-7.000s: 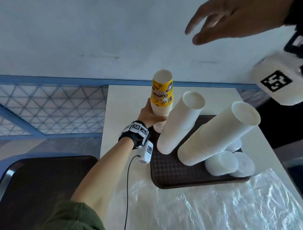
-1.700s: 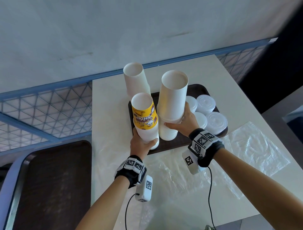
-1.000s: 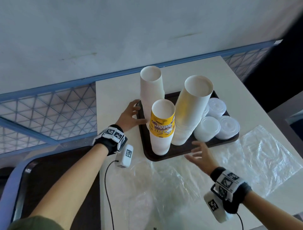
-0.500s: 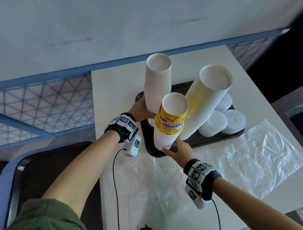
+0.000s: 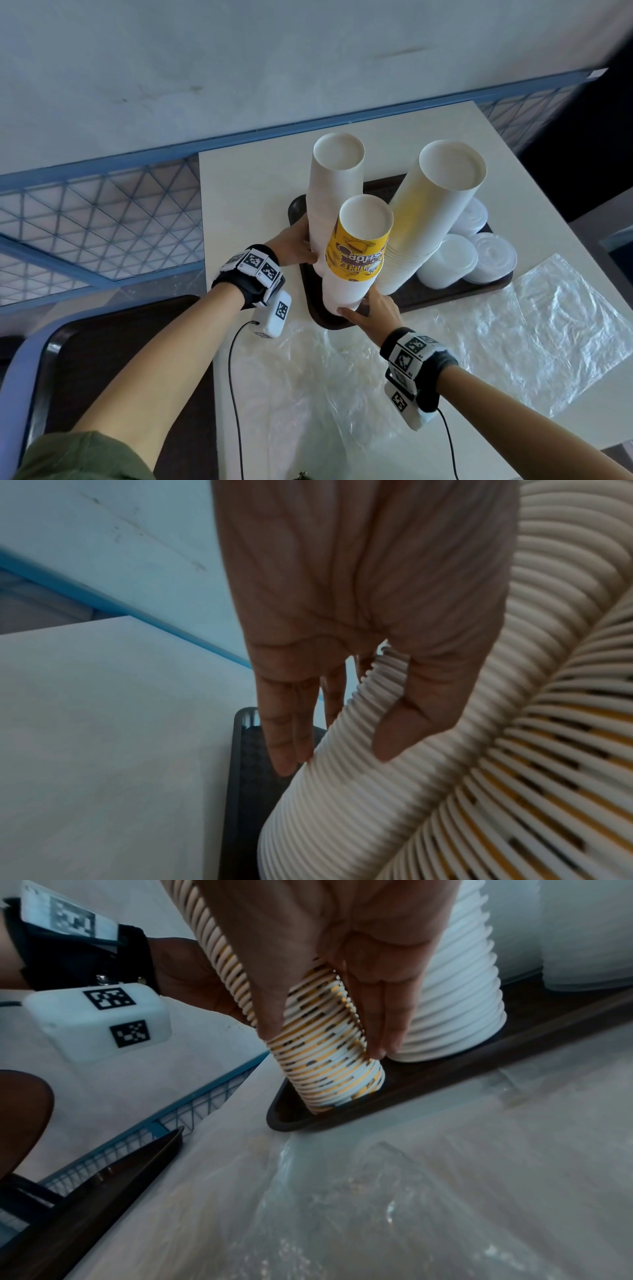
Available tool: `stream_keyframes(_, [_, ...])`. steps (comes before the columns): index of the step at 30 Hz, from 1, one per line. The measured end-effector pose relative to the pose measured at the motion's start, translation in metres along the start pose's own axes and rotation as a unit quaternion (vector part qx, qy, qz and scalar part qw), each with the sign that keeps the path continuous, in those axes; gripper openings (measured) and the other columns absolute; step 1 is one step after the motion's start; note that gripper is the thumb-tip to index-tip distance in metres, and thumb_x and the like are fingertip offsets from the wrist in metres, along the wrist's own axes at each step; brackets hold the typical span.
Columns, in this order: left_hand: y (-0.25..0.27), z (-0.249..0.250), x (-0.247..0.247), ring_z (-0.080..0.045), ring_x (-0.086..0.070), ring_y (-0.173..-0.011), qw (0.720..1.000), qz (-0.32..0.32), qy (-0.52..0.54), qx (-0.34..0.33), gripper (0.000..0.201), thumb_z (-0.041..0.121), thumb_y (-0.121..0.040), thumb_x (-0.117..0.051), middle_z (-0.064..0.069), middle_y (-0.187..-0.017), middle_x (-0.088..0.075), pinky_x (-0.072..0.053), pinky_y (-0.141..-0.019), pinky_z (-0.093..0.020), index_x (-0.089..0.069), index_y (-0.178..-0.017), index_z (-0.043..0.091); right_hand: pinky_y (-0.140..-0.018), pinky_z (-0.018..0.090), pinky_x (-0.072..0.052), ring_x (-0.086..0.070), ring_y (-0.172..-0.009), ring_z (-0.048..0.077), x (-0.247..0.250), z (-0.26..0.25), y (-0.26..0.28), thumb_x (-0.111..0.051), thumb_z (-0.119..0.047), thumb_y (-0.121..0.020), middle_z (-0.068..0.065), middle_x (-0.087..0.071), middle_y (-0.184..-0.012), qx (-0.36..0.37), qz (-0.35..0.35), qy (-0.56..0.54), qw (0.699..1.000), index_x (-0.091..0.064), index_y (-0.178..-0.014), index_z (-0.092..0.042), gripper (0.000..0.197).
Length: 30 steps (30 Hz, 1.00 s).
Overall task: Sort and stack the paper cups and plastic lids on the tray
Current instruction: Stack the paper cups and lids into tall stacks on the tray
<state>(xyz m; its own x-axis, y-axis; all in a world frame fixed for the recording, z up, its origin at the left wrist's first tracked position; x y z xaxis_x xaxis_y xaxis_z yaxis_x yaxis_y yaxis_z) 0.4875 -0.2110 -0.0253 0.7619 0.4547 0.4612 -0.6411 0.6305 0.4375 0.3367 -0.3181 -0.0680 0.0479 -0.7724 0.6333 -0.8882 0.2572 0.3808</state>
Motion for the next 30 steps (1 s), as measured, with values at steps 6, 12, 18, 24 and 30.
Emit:
stream_keyframes(6, [0.009,-0.001,-0.007,-0.022,-0.052,-0.103,1.000,0.020,0.021,-0.001,0.089,-0.003,-0.079,-0.064,-0.004,-0.120,-0.050,-0.048,-0.091,-0.034,-0.011,-0.145,0.023,-0.090,0.034,-0.048,-0.060,-0.109,0.023,-0.001,-0.001,-0.001,-0.068,-0.044,-0.078,0.002,-0.061,-0.124,-0.007,-0.010,0.003,1.000,-0.035,-0.137,-0.019,0.073])
stream_keyframes(12, [0.022,-0.008,-0.011,-0.028,-0.054,-0.106,0.994,0.061,0.083,0.026,0.079,-0.002,-0.081,-0.061,-0.012,-0.122,-0.051,-0.048,-0.091,-0.038,-0.018,-0.143,0.023,-0.093,0.037,-0.047,-0.058,-0.113,0.026,0.002,-0.005,0.004,-0.068,-0.041,-0.079,0.005,-0.059,-0.127,0.000,-0.022,0.005,1.000,-0.031,-0.139,-0.019,0.074])
stream_keyframes(18, [0.056,-0.042,-0.034,-0.028,-0.056,-0.098,0.978,0.115,0.152,0.081,0.085,-0.004,-0.074,-0.065,-0.022,-0.126,-0.050,-0.048,-0.096,-0.046,-0.021,-0.142,0.020,-0.087,0.032,-0.048,-0.060,-0.099,0.023,0.030,0.018,0.020,-0.073,-0.035,-0.078,0.010,-0.065,-0.107,-0.032,0.029,0.001,0.999,-0.055,-0.112,-0.007,0.047])
stream_keyframes(24, [0.083,-0.033,-0.081,-0.028,-0.045,-0.123,0.969,0.164,0.168,0.076,0.104,0.012,-0.063,-0.081,-0.013,-0.139,-0.039,-0.041,-0.100,-0.034,-0.017,-0.144,0.016,-0.075,0.031,-0.049,-0.058,-0.085,0.025,0.092,0.035,0.021,-0.082,-0.027,-0.067,0.016,-0.052,-0.115,-0.034,0.180,-0.098,0.978,-0.040,-0.119,-0.008,0.070])
stream_keyframes(30, [0.085,-0.012,-0.087,-0.019,-0.053,-0.113,0.931,0.293,0.210,0.054,0.111,0.044,-0.044,-0.080,-0.004,-0.132,-0.051,-0.045,-0.093,-0.033,-0.029,-0.138,0.017,-0.105,0.042,-0.038,-0.039,-0.131,0.029,0.115,-0.001,-0.009,-0.087,-0.020,-0.058,0.012,-0.034,-0.145,0.056,0.149,-0.103,0.982,-0.017,-0.143,-0.007,0.111])
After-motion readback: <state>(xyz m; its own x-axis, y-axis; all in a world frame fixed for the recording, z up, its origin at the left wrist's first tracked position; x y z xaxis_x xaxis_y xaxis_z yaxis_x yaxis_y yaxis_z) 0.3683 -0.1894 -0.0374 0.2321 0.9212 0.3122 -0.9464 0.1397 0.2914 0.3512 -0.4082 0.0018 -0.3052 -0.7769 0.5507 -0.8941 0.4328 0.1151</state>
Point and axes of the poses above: each hand's wrist, its own y-axis away from the middle knuckle, its own x-axis out of the back of the hand, z = x × y, the point moved 9 cm from there along -y, towards the middle knuckle
